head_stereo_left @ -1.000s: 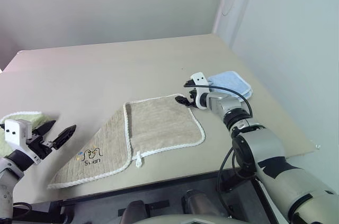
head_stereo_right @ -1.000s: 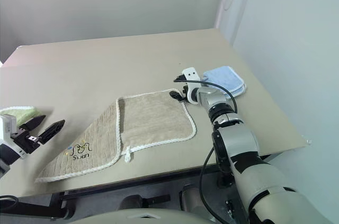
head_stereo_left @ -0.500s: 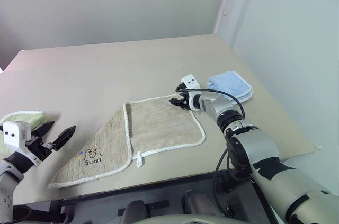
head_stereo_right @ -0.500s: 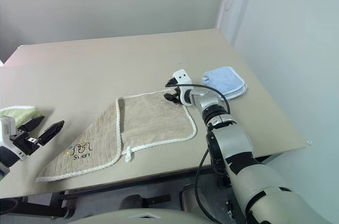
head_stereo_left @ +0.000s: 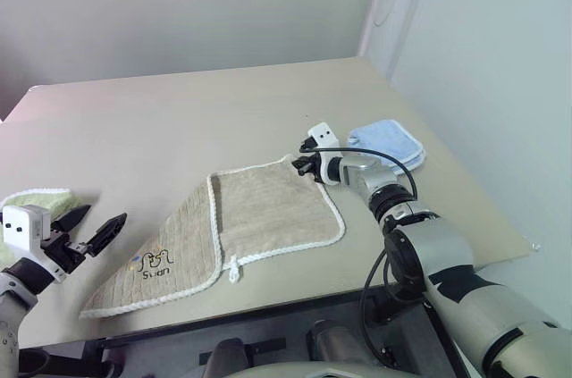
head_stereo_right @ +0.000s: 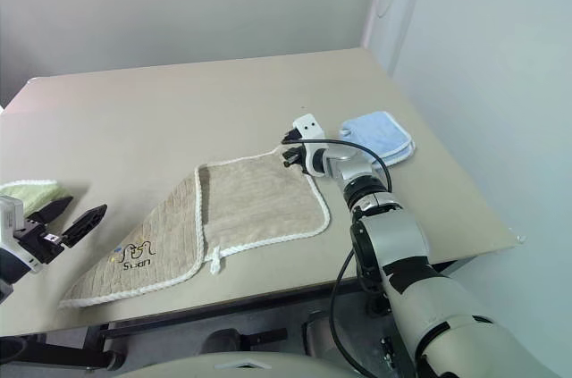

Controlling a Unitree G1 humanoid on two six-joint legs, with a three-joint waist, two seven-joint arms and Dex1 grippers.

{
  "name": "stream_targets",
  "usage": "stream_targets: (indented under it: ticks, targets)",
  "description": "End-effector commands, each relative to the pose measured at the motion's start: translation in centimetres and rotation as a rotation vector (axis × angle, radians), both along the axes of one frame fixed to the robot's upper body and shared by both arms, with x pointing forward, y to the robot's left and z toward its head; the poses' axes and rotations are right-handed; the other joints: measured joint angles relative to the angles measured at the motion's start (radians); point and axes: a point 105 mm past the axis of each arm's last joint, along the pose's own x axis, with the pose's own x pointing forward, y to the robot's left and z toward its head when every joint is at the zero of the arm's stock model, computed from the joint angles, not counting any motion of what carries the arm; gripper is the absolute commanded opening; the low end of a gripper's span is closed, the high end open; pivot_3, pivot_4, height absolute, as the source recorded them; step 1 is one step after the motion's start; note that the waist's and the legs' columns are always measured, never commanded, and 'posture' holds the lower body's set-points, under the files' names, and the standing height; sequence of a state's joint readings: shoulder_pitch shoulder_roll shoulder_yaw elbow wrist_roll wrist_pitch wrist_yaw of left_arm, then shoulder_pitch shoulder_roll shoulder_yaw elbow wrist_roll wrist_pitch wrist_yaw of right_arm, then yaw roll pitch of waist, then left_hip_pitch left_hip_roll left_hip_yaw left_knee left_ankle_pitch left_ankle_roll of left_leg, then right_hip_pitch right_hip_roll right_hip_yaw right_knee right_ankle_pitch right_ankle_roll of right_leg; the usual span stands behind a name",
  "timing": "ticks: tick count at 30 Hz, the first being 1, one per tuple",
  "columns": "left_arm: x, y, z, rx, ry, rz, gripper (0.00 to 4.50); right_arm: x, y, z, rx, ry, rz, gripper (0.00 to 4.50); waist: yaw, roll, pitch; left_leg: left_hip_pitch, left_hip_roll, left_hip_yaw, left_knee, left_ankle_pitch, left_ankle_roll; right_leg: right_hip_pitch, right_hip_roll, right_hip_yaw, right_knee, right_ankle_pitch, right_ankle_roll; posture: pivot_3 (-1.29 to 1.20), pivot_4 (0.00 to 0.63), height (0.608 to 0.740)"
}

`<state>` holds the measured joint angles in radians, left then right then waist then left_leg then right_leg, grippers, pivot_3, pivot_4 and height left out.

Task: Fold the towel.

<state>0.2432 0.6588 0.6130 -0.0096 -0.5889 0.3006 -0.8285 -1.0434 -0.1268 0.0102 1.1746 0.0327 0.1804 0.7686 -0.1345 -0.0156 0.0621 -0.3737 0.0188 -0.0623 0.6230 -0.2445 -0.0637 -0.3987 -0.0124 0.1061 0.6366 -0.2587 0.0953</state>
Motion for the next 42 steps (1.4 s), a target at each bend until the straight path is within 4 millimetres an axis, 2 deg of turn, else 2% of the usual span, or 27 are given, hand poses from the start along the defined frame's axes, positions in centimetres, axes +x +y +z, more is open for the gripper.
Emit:
stream_targets:
  ticks: [1, 3, 6, 10, 13, 16, 18, 23, 27, 30, 36, 42]
  targets:
    - [0.0, 0.0, 2.6, 0.024, -0.066, -0.023, 4.5, 0.3, 0.7, 6.6, 0.094, -0.184, 0.125, 0.03, 0.001, 0.0, 0.0, 0.0, 0.0, 0.0, 0.0, 0.0, 0.0, 0.0, 0.0, 0.0, 0.0, 0.0, 0.0, 0.0, 0.0, 0.74]
    - [0.5, -0.2, 4.5, 0.016, -0.125, -0.034, 4.5, 0.0, 0.2, 8.5, 0.103, -0.226, 0.149, 0.03, 0.004, 0.0, 0.0, 0.0, 0.0, 0.0, 0.0, 0.0, 0.0, 0.0, 0.0, 0.0, 0.0, 0.0, 0.0, 0.0, 0.0, 0.74]
    - [1.0, -1.0, 6.8, 0.023, -0.188, -0.071, 4.5, 0.3, -0.9, 10.4, 0.093, -0.267, 0.101, 0.03, 0.011, -0.001, -0.001, 0.0, 0.0, -0.001, 0.0, 0.0, 0.0, 0.0, 0.0, -0.001, 0.001, 0.0, 0.0, 0.0, 0.0, 0.74]
    - [1.2, -2.7, 7.4, 0.038, -0.186, -0.147, 4.5, 0.2, -2.0, 13.5, 0.116, -0.34, 0.079, 0.03, 0.007, 0.001, 0.001, 0.0, 0.0, 0.0, 0.001, 0.0, 0.0, 0.0, -0.001, 0.0, 0.0, -0.001, 0.0, 0.0, 0.0, 0.74]
    - [1.1, -4.2, 7.6, 0.04, -0.196, -0.194, 4.5, 0.1, -2.1, 13.8, 0.122, -0.346, 0.072, 0.03, 0.003, 0.001, 0.001, 0.0, 0.0, 0.001, 0.0, 0.0, 0.0, -0.001, 0.0, 0.0, 0.0, -0.001, 0.0, 0.0, 0.0, 0.74]
    - [1.2, -5.7, 8.0, 0.02, -0.221, -0.237, 4.5, 0.8, -2.7, 14.1, 0.123, -0.356, 0.008, 0.03, 0.004, 0.001, 0.001, 0.0, 0.0, 0.0, -0.001, 0.0, 0.0, -0.001, 0.0, 0.0, 0.0, 0.0, 0.0, 0.0, 0.0, 0.74]
    - [1.1, -6.7, 7.5, 0.03, -0.2, -0.274, 4.5, 0.9, -2.8, 14.6, 0.141, -0.36, -0.006, 0.03, 0.005, 0.001, 0.001, 0.0, 0.0, 0.0, -0.001, 0.0, 0.0, -0.001, 0.0, 0.0, 0.0, 0.0, 0.0, 0.0, 0.0, 0.74]
    - [0.1, -9.7, 4.9, 0.047, -0.102, -0.398, 4.5, 1.6, -3.1, 14.8, 0.144, -0.368, -0.047, 0.03, 0.004, 0.001, 0.001, 0.0, 0.0, 0.001, 0.0, 0.0, 0.0, -0.001, 0.0, 0.001, -0.001, 0.0, 0.0, 0.0, 0.0, 0.74]
    - [-0.7, -11.2, 3.2, 0.102, -0.044, -0.451, 4.5, 2.0, -3.2, 15.0, 0.159, -0.365, -0.067, 0.03, 0.005, 0.001, 0.001, 0.0, 0.0, 0.001, -0.001, 0.0, 0.0, -0.001, 0.0, 0.001, -0.001, 0.0, 0.0, 0.0, 0.0, 0.74]
    - [-1.3, -13.0, 2.6, 0.082, -0.034, -0.488, 4.5, 1.9, -3.1, 14.8, 0.156, -0.365, -0.052, 0.03, 0.005, 0.002, 0.001, 0.0, 0.0, 0.001, -0.001, 0.0, 0.0, -0.001, 0.0, 0.001, -0.001, 0.0, 0.0, 0.0, 0.0, 0.74]
    - [-0.3, -14.9, 1.1, 0.153, -0.043, -0.463, 4.5, 1.7, -2.7, 13.8, 0.145, -0.346, -0.03, 0.03, 0.007, 0.002, 0.001, 0.0, 0.0, 0.001, 0.0, 0.0, 0.0, 0.0, 0.0, 0.001, -0.001, 0.0, 0.0, 0.0, 0.0, 0.74]
    - [-1.5, -16.7, -0.8, 0.116, 0.055, -0.519, 4.5, 1.7, -2.4, 13.6, 0.148, -0.334, -0.028, 0.03, 0.005, 0.003, 0.002, 0.0, 0.0, 0.001, -0.001, 0.0, 0.0, -0.001, 0.0, 0.001, -0.001, 0.0, 0.0, 0.0, 0.0, 0.74]
